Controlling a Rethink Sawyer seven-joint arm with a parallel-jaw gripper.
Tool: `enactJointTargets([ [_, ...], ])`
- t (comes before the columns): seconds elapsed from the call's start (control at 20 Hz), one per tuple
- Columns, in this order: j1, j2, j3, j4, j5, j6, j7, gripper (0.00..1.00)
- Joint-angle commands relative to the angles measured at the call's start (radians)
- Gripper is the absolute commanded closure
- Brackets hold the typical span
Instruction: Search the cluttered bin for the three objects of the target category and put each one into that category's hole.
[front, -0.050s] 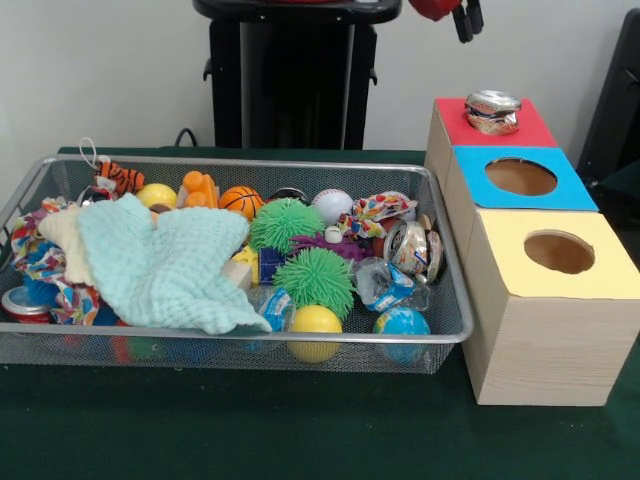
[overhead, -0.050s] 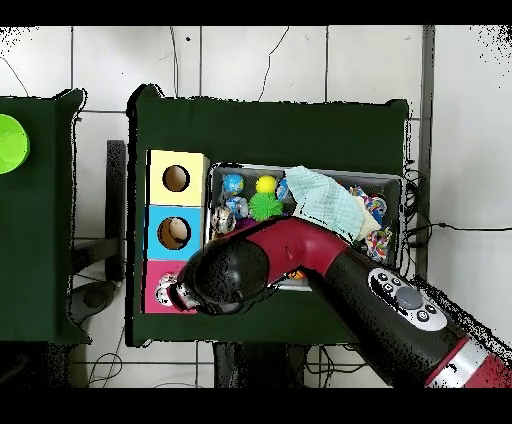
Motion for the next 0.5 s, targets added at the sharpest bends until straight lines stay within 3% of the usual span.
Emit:
enactJointTargets([
  [0.05, 0.019, 0.034, -0.017, 0.009, -0.048, -0.039, -0.053, 1.0],
  [0.5, 0.076, 0.05, -0.054, 0.073, -0.089, -0.172, 0.036, 1.0],
])
